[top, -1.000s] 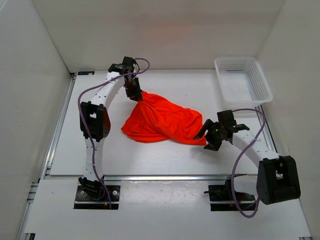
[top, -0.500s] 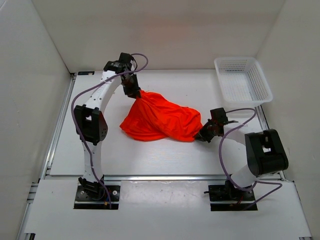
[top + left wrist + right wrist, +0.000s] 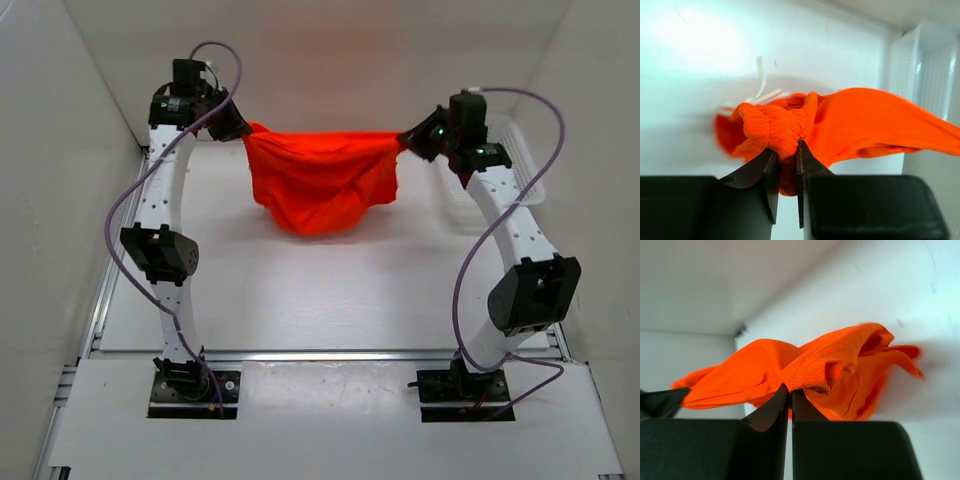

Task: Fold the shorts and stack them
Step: Flatten the shorts out

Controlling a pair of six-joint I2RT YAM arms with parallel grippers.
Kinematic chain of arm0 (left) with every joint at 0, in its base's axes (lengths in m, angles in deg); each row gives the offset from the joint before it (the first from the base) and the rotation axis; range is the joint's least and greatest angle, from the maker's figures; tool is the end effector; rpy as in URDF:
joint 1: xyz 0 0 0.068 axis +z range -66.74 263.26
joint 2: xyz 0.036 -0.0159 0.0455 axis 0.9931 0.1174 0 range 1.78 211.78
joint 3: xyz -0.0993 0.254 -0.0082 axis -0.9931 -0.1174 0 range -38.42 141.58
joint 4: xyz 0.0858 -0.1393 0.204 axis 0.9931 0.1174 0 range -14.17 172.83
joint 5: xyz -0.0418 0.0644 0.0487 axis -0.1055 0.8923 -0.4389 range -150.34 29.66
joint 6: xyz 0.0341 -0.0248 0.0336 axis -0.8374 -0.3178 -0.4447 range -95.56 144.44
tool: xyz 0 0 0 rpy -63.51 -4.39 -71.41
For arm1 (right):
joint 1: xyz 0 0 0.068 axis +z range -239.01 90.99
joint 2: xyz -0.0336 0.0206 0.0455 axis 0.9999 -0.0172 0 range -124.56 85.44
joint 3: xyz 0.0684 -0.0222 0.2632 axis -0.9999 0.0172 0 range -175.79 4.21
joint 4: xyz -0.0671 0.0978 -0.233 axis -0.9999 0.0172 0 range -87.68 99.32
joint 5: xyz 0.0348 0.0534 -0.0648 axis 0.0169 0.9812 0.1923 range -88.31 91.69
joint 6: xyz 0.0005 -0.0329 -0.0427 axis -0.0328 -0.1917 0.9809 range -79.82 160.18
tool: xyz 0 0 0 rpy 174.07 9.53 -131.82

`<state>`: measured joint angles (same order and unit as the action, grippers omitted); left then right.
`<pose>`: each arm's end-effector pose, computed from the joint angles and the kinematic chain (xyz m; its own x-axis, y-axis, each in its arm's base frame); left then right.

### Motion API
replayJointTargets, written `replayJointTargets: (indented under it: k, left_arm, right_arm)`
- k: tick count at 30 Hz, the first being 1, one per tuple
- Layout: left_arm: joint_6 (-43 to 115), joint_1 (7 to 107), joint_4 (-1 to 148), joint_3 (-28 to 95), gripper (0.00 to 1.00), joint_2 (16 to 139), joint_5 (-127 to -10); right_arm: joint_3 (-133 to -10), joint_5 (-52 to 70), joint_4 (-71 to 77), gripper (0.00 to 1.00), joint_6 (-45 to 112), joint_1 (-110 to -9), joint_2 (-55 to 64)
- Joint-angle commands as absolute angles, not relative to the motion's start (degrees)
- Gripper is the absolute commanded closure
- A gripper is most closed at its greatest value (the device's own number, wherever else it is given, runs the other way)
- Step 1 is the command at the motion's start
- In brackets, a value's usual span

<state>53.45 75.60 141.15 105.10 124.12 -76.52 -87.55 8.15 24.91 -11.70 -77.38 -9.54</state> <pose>0.4404 -0.0692 0.4057 -0.7618 -0.3675 -0.5334 -0.0494 0.8540 -0.5179 0.3805 0.0825 0.3751 -0.4990 0.6953 -0.5172 0.1506 0.6573 0.7384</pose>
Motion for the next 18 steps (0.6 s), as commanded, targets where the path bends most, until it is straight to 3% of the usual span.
replayJointTargets:
  k: [1, 4, 7, 8, 9, 10, 11, 12, 13, 15, 16, 18]
  left_arm:
    - [54.5, 78.0, 134.6, 105.8, 0.9, 114.6, -79.2]
    - [53.7, 78.0, 133.9, 103.6, 0.9, 109.1, -77.2]
    - [52.5, 75.6, 131.6, 90.6, 0.9, 99.4, -74.3]
    - [52.5, 74.7, 130.4, 80.8, 0.89, 96.6, -72.6]
    - [53.3, 74.0, 128.3, 75.2, 0.85, 91.0, -70.5]
    - [54.3, 72.8, 127.3, 69.5, 0.69, 88.3, -69.5]
    - [56.1, 72.0, 126.1, 57.8, 0.47, 85.8, -68.7]
    - [57.1, 71.2, 125.1, 51.9, 0.23, 82.0, -66.9]
    - [58.3, 70.3, 123.6, 46.4, 0.0, 80.6, -65.9]
    - [60.2, 69.2, 123.6, 33.9, 0.0, 80.0, -65.9]
    - [60.8, 69.2, 123.6, 30.8, 0.0, 80.0, -65.9]
    - [62.8, 68.5, 123.6, 24.4, 0.17, 79.3, -65.9]
  right_arm:
    - [-96.4, 6.2, 29.0, 1.0, -6.6, -78.4, -6.3]
    - [-94.5, 5.6, 27.6, 1.0, -2.9, -78.4, -1.3]
    - [-81.2, 7.2, 21.2, 1.0, 1.0, -78.4, 6.8]
    - [-77.6, 6.1, 21.1, 1.0, 1.9, -78.4, 9.0]
    - [-70.3, 4.8, 21.1, 1.0, 2.5, -77.9, 13.1]
    - [-66.4, 3.8, 22.6, 1.0, 3.2, -77.9, 15.2]
    - [-62.3, 2.6, 23.3, 0.93, 3.2, -77.9, 19.1]
    - [-58.1, 1.7, 24.1, 0.52, 3.2, -77.2, 21.2]
    - [-50.3, 1.7, 24.8, 0.36, 3.2, -76.4, 23.2]
    - [-44.1, 1.1, 29.2, 0.21, 2.1, -76.4, 28.6]
    - [-40.0, -0.3, 30.9, 0.21, 1.6, -76.4, 30.4]
    - [-37.6, -1.8, 34.9, 0.21, 0.9, -76.4, 35.9]
